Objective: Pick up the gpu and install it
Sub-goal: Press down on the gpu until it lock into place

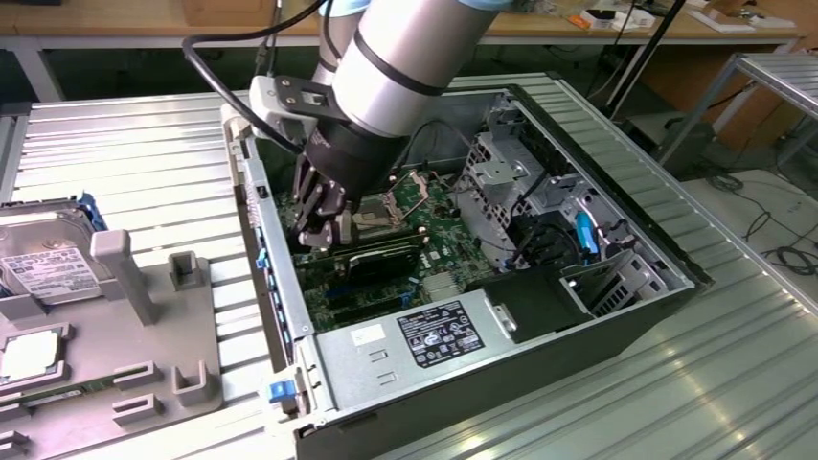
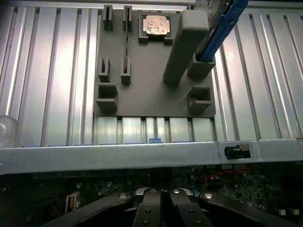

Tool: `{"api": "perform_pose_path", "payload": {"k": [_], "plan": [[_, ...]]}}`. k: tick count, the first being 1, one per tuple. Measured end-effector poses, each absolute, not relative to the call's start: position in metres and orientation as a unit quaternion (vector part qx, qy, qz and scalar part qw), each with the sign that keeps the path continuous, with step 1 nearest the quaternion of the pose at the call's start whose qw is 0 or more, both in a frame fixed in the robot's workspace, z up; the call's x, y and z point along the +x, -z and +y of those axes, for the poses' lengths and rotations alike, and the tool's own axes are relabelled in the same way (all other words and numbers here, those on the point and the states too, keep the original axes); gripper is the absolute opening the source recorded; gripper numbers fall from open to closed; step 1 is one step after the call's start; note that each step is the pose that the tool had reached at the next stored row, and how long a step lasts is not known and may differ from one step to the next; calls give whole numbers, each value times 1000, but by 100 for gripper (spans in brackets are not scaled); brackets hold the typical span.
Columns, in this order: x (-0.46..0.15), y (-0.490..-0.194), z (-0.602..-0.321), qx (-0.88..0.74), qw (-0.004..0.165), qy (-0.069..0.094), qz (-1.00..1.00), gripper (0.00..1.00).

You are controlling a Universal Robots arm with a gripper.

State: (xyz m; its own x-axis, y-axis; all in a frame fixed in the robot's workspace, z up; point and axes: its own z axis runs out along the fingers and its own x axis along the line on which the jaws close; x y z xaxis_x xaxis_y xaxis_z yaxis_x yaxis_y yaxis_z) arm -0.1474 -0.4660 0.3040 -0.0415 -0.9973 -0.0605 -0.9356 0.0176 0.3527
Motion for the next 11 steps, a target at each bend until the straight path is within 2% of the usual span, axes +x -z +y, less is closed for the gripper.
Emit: {"api": "perform_pose_path", "payload": {"k": [11], "plan": [[-147,-297,-466,685,103,146,-707,11]]}}
